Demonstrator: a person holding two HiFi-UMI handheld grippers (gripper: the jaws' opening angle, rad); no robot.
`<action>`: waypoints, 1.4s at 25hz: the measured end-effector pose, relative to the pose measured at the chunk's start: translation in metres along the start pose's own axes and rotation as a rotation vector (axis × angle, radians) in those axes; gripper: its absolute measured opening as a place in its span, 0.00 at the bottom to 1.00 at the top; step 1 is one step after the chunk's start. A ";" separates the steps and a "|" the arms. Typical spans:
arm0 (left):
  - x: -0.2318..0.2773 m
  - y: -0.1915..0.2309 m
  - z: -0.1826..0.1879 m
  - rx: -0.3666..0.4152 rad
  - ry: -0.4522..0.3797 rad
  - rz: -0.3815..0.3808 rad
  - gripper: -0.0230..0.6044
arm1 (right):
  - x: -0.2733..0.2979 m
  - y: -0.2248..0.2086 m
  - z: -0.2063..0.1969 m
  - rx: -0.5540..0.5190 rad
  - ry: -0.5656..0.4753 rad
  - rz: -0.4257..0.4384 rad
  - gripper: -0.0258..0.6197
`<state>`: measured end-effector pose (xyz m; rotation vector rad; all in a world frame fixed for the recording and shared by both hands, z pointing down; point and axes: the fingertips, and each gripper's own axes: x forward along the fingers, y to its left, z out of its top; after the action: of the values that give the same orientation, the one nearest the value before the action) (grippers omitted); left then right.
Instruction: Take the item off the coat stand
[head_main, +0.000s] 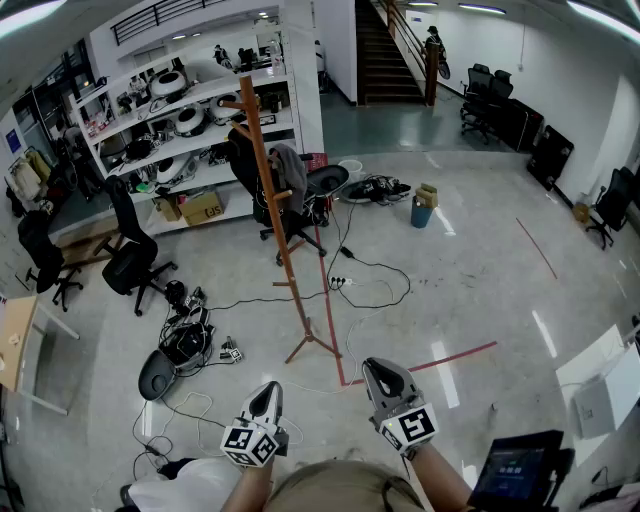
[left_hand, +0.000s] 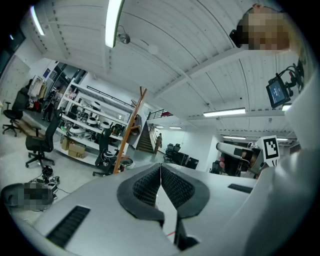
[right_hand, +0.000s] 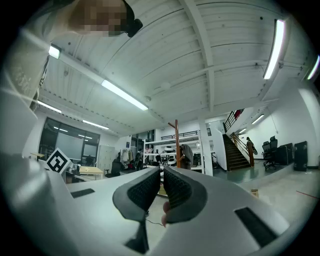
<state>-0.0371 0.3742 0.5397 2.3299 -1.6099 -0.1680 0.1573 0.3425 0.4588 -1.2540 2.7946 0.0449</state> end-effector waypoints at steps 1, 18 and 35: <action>0.002 -0.002 0.001 0.001 -0.001 0.000 0.07 | -0.001 -0.002 0.001 0.000 0.001 0.000 0.09; 0.017 -0.041 -0.014 -0.019 -0.017 0.061 0.07 | -0.027 -0.036 -0.001 0.070 0.001 0.069 0.09; 0.016 -0.004 -0.014 -0.052 0.013 0.103 0.07 | 0.016 -0.018 -0.014 0.143 0.010 0.140 0.10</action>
<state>-0.0240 0.3629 0.5534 2.1994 -1.6939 -0.1694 0.1599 0.3179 0.4716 -1.0292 2.8312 -0.1501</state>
